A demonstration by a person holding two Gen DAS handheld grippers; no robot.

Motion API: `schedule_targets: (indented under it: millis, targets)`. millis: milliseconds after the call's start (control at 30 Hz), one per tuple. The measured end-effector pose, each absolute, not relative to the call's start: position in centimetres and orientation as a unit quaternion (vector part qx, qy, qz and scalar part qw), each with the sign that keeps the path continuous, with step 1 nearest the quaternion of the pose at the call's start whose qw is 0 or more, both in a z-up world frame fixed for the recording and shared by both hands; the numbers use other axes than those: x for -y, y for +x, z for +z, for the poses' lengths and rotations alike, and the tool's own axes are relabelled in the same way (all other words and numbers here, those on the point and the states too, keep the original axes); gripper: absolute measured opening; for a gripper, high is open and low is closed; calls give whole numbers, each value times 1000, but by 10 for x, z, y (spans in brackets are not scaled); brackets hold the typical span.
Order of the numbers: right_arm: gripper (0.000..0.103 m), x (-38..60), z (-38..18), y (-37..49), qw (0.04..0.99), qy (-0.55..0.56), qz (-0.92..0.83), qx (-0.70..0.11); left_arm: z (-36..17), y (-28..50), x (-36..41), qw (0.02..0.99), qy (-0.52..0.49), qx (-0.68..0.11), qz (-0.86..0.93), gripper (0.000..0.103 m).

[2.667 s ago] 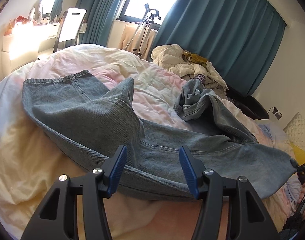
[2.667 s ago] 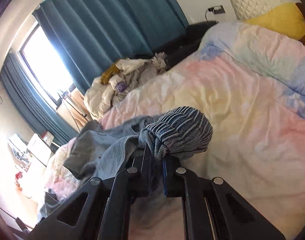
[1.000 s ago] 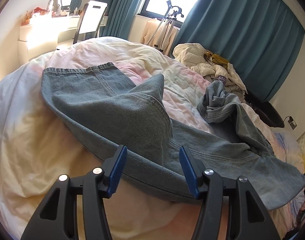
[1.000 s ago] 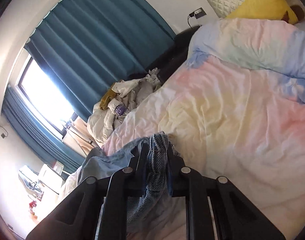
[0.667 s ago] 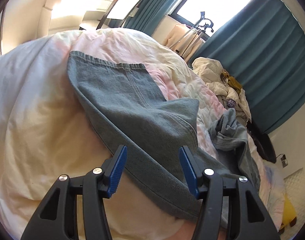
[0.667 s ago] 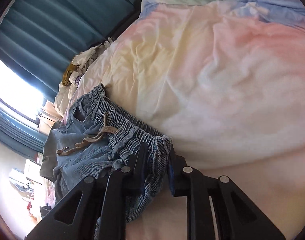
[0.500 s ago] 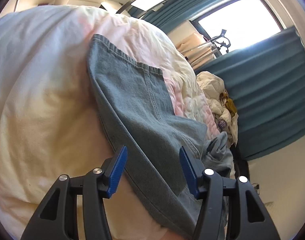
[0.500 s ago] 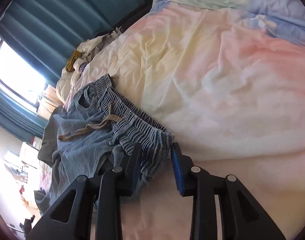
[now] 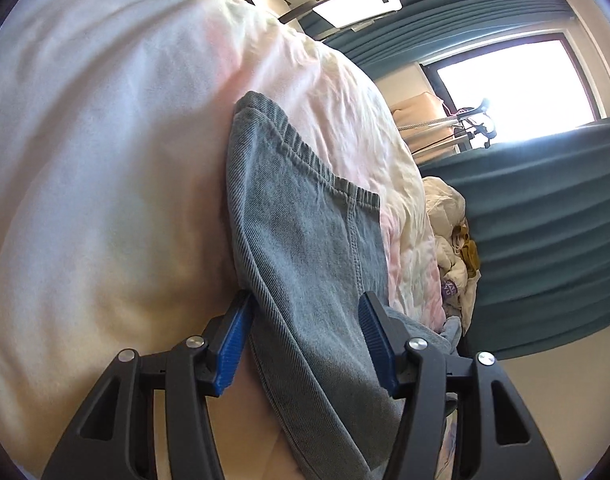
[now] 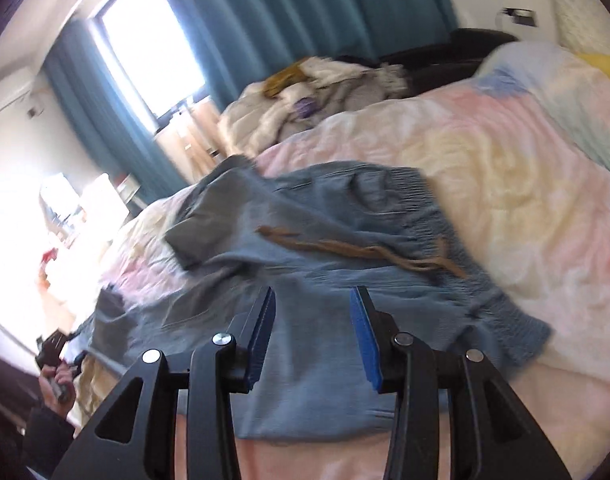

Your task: Fold clothes

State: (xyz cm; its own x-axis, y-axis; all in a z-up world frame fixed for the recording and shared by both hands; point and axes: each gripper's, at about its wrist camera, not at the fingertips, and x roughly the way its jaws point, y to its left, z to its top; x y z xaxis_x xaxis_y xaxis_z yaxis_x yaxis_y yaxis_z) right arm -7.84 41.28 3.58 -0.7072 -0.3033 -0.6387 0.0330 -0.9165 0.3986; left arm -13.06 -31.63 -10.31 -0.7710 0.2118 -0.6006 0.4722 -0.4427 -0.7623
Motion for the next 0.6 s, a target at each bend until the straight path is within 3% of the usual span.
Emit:
schedule_targets:
  millis: [300,567,600]
  targets:
    - [43,-156,-26,-99,336,426,-840,-4,-117,-144,329,113,342,-506,-784,56]
    - [43,-69,-66,-90,394,413,-819,-58,-123,-148,342,130,294,-524,-789,49]
    - [42,-66,-67,-85,396,407,-820,-70,-122,-150,342,133,295,-519,-791,44]
